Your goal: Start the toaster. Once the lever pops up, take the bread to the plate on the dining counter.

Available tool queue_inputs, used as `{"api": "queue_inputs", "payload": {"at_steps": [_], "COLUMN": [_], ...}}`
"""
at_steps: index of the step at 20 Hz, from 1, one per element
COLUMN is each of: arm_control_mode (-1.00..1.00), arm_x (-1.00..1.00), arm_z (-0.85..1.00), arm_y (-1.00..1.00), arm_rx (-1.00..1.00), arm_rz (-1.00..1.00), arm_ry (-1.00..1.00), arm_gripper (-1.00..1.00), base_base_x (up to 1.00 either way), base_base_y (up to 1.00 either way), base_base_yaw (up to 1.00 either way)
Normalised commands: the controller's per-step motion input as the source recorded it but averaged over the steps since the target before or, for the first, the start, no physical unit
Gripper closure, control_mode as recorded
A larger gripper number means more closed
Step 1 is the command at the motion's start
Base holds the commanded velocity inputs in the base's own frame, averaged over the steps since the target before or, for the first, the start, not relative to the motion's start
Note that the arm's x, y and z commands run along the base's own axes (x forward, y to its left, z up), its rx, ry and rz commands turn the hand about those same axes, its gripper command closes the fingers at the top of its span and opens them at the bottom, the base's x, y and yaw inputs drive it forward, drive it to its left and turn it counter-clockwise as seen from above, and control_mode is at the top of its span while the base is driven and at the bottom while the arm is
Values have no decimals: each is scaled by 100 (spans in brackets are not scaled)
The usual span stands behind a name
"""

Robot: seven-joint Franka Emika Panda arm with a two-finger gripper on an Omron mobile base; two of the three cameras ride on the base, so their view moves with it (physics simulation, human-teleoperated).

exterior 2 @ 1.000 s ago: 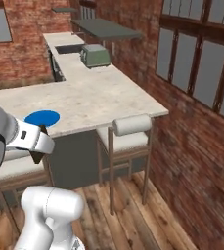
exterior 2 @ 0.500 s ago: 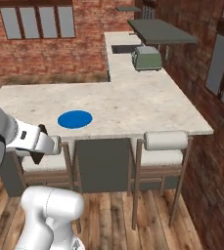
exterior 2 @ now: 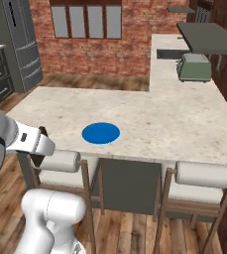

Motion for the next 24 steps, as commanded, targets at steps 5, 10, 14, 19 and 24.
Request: {"api": "queue_inputs", "payload": {"at_steps": [5,10,14,19,24], "arm_control_mode": [100,100,100,100,100], "arm_x": [0,0,0,0,0], "arm_z": [0,0,0,0,0], "arm_y": [0,0,0,0,0], "arm_rx": [0,0,0,0,0], "arm_rz": [0,0,0,0,0], "arm_ry": [0,0,0,0,0], "arm_gripper": [100,100,100,100,100], "base_base_x": [51,58,50,38,36], "base_base_y": [-18,-32,-43,-48,-39], "base_base_yaw": [17,13,11,7,5]}}
